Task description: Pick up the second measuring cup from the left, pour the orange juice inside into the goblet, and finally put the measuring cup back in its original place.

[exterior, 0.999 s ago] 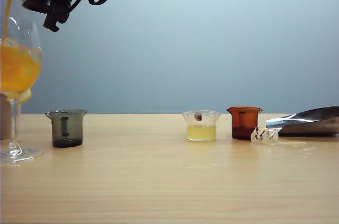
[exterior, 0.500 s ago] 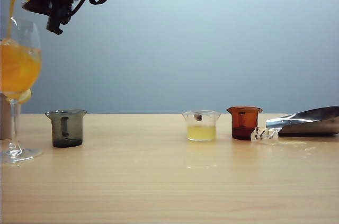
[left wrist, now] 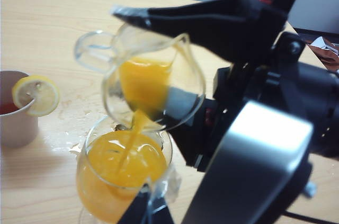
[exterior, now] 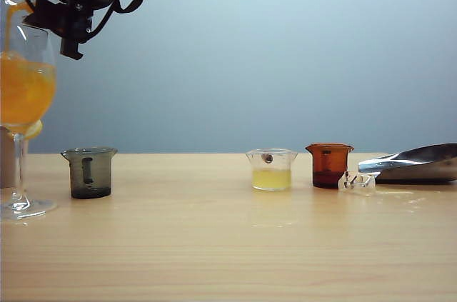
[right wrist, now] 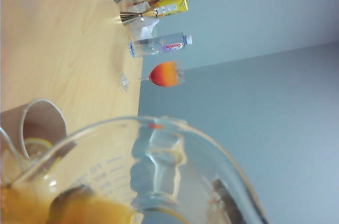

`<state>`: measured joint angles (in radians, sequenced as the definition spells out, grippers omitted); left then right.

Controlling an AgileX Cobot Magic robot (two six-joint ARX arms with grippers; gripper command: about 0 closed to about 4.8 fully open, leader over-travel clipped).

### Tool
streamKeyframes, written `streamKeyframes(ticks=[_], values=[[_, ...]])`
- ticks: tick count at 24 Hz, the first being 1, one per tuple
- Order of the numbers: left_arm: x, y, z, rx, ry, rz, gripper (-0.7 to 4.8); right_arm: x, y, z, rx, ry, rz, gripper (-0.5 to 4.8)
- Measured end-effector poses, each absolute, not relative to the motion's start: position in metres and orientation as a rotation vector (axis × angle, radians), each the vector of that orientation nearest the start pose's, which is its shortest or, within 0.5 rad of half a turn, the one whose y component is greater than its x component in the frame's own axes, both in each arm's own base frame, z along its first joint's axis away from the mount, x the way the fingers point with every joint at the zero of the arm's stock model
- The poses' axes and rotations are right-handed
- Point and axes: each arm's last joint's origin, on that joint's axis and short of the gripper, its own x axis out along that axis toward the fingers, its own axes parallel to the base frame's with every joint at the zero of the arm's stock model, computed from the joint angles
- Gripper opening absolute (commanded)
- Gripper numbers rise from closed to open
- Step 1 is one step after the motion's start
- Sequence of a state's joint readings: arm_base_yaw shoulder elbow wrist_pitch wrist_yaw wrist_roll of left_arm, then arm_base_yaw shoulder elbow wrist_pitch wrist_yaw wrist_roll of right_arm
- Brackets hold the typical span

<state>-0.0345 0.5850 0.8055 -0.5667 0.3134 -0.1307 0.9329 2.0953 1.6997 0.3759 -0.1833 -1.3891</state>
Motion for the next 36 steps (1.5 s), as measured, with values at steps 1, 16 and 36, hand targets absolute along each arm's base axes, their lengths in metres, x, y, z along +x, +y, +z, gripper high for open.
streamKeyframes(ticks=[1, 16, 36], values=[[0.1151, -0.0129, 0.3290, -0.177, 0.367, -0.321, -0.06, 0.2907, 0.4039, 0.2909, -1.242, -0.758, 0.940, -0.02], [0.1140, -0.0128, 0.3262, -0.181, 0.399, -0.318, -0.06, 0.2905, 0.4042, 0.2910, -1.365, -0.837, 0.898, -0.02], [0.1140, -0.0128, 0.3261, -0.181, 0.400, -0.318, -0.06, 0.2906, 0.4042, 0.2937, -1.437, -0.906, 0.841, -0.02]])
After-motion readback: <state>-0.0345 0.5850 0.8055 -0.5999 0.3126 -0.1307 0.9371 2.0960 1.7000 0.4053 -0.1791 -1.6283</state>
